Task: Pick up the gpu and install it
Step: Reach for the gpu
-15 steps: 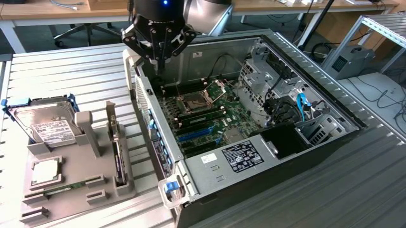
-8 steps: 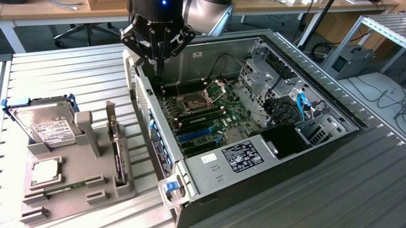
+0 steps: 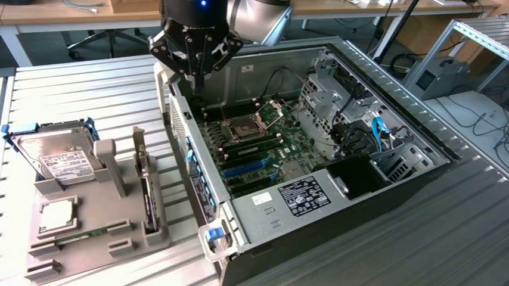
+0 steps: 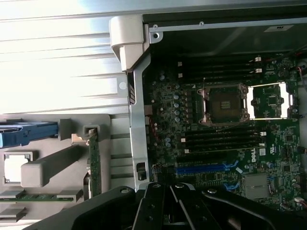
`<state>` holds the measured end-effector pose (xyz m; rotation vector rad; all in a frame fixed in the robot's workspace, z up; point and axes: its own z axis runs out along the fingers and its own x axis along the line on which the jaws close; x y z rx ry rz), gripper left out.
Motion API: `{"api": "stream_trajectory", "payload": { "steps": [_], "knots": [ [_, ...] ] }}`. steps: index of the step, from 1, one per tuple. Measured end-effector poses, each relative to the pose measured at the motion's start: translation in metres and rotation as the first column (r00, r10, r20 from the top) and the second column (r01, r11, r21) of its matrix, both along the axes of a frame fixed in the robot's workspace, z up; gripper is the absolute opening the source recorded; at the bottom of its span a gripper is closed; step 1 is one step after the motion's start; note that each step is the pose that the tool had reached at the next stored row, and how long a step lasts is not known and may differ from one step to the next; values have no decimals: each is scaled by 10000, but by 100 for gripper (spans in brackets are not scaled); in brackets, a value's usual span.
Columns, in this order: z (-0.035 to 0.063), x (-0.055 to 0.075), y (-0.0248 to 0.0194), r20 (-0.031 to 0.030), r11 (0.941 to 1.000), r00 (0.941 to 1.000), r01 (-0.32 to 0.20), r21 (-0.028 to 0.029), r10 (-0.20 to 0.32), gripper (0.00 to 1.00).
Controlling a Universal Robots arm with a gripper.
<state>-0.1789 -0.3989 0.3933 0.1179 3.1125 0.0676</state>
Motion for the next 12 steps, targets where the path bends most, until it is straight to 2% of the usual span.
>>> {"api": "stream_trajectory", "payload": {
  "steps": [12],
  "knots": [
    [0,-38,0,0,10000,10000,1,0,-1,11]
  ]
}}
